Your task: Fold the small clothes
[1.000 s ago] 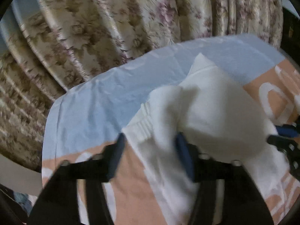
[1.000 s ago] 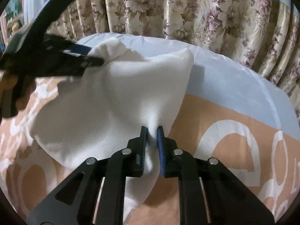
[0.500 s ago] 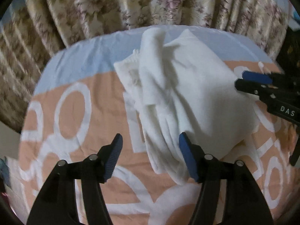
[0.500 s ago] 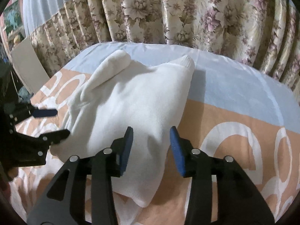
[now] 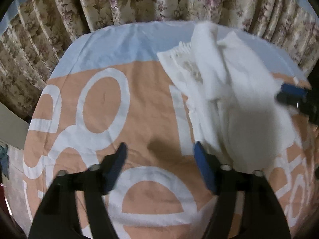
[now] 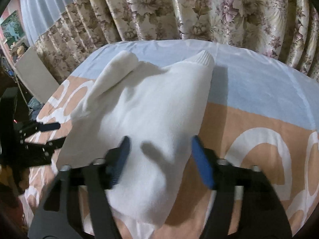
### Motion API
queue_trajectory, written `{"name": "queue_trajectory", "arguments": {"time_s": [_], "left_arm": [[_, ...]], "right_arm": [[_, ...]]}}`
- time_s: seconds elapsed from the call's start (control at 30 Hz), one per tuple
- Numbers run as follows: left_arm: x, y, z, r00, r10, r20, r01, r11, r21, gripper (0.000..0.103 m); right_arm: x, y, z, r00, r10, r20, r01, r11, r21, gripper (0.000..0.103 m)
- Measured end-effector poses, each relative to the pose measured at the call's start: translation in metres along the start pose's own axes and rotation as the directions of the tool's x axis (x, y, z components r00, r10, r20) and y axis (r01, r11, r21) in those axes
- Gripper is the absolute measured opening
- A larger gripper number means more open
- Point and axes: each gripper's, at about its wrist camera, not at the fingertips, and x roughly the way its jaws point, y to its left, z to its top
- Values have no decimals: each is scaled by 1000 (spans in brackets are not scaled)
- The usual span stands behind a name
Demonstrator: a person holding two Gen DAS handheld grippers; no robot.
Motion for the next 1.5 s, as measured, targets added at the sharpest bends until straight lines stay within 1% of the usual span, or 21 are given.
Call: {"name": "queue_trajectory", "arguments": {"time_s": [0.03,0.07,0.2,0.27,0.33,0.4,0.5,0.7,0.73,0.77,0.8,0.87,0.9,0.93,0.97,1.03,1.1,1.2,1.27,1.4,1.5], "left_arm": [[-5,2,4,1000,-16,14,16,1000,-10,85],[-9,2,8,999,-33,28,34,999,-20,87],[-14,-7,22,985,-169,43,170,984,-42,97],[-6,-20,28,985,-173,23,173,985,-14,98],[11,-33,33,990,-142,-3,142,989,32,98],[25,-39,33,991,-129,-32,130,991,44,98],[48,-46,40,981,-181,-74,185,982,40,98],[65,-57,51,973,-221,-70,227,970,86,102],[65,-60,52,972,-226,-67,232,968,97,100],[64,-59,50,970,-234,-64,239,965,106,90],[63,-60,51,964,-259,-65,265,957,116,81],[59,-61,51,963,-265,-56,270,955,122,62],[56,-61,51,960,-274,-50,278,953,116,56],[54,-59,51,958,-284,-42,287,952,107,47],[53,-59,53,956,-292,-37,295,951,99,39],[49,-61,56,956,-291,-23,292,952,93,32],[41,-68,58,962,-272,-6,271,957,108,29],[16,-82,61,966,-255,39,249,960,127,28],[-11,-99,61,969,-232,90,217,964,156,28],[-56,-137,39,959,-244,146,215,958,187,28],[-71,-170,10,954,-259,148,229,954,196,29]], "right_arm": [[-2,-1,-2,1000,-6,5,6,1000,0,78],[-4,-3,-5,1000,-7,8,7,1000,3,79],[-8,-15,-13,1000,9,23,-10,999,49,92],[-7,-24,-15,999,24,25,-26,995,96,93],[-5,-30,-15,999,50,21,-53,989,139,94],[-1,-34,-15,996,83,19,-85,981,174,94],[9,-34,-12,992,121,19,-122,974,190,94],[38,-31,-2,988,151,-22,-143,967,212,94],[41,-30,0,988,153,-24,-145,967,210,94],[45,-29,3,988,154,-29,-145,968,203,91],[48,-27,5,987,159,-34,-150,970,194,80],[53,-22,10,987,154,-46,-146,978,152,70],[53,-18,13,988,149,-42,-143,982,126,59],[52,-17,15,988,150,-41,-145,983,113,48],[50,-15,17,988,152,-39,-147,985,95,44],[44,-6,19,993,118,-26,-118,993,30,38],[35,5,20,996,85,9,-84,996,-40,36],[15,11,21,995,68,79,-61,995,-78,35],[-10,10,20,989,69,128,-58,994,-88,35],[-66,-2,3,980,68,189,-48,993,-105,35],[-107,-15,-31,979,51,197,-25,991,-128,35]]}}
